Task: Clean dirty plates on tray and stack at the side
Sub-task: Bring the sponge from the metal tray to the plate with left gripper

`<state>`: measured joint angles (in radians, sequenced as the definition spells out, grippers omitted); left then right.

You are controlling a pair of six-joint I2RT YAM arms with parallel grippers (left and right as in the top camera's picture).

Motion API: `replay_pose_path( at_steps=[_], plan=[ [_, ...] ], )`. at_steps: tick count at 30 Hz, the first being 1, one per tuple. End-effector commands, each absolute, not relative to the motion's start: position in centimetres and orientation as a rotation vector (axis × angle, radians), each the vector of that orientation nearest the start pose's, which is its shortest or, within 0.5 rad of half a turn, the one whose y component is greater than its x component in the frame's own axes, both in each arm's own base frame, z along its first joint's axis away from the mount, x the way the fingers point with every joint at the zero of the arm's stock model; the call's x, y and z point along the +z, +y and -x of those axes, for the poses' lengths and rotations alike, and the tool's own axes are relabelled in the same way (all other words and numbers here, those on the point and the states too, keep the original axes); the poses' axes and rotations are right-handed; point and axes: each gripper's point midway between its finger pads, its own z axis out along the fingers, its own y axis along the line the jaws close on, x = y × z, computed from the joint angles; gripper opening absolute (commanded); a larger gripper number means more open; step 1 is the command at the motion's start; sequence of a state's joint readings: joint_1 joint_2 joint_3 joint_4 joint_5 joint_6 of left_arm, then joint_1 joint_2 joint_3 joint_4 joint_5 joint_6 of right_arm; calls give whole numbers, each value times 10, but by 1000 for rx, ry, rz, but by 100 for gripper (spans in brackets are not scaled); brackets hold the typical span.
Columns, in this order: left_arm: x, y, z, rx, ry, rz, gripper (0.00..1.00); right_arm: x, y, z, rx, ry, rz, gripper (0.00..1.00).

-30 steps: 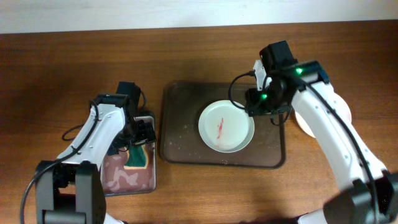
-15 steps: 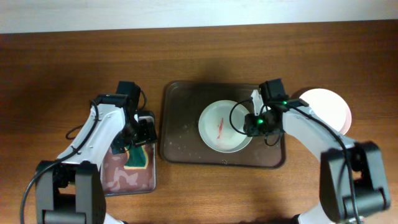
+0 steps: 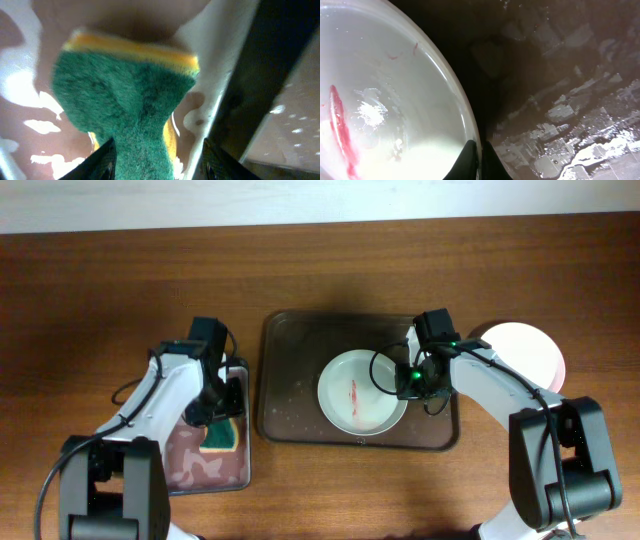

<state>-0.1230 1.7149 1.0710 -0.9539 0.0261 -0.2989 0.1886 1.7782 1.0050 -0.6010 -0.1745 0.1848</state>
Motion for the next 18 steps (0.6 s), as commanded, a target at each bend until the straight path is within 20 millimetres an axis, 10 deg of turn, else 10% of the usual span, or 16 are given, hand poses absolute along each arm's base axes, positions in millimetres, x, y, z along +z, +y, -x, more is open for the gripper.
replay_pose_path(
  at_steps=[1, 2, 4, 8, 13, 18],
  plan=[
    [-8, -33, -255, -1, 3166, 357, 51, -8, 75, -319, 160, 3013, 12, 4],
    [-15, -29, -250, 25, 3161, 399, 49, -8, 75, -318, 160, 3016, 11, 4],
    [-26, -25, -242, 52, 3151, 413, 1, -8, 75, -318, 160, 3017, 11, 4],
    [-11, -27, -253, 52, 3153, 412, 0, -8, 75, -318, 160, 3018, 11, 4],
    [43, -29, -277, 57, 3167, 389, 57, -8, 74, -316, 158, 3025, 11, 4],
    [46, -19, -264, 164, 3206, 403, 58, -9, 74, -315, 158, 3030, 11, 4]
  ],
)
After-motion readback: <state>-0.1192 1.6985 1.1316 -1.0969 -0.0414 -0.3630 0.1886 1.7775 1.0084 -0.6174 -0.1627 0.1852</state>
